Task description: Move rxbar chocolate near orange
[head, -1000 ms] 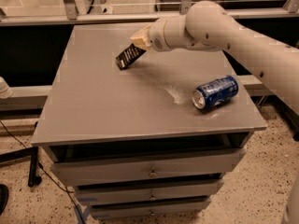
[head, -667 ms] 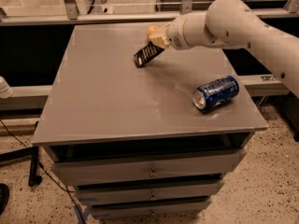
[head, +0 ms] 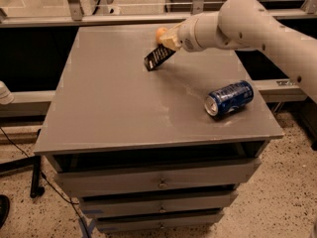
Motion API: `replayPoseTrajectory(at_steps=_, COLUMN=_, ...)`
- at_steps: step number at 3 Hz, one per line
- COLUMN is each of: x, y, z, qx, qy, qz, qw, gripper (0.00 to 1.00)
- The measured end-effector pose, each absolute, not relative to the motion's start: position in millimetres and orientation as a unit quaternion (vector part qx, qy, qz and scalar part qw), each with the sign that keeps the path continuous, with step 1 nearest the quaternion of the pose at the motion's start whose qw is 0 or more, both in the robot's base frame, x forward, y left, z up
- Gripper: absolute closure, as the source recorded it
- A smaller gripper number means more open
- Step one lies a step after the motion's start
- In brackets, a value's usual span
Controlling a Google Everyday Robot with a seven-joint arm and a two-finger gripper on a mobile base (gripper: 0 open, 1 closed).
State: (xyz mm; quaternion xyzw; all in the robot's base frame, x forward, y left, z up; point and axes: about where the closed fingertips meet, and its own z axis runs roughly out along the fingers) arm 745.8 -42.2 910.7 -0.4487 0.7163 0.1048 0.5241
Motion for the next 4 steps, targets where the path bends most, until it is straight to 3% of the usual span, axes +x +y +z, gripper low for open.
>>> replayPoseTrajectory(at_steps=4, x=820, y=-135, z=910, qx=-0.467, qy=0.716, qz=0.02, qw=0.518, gripper=1.0)
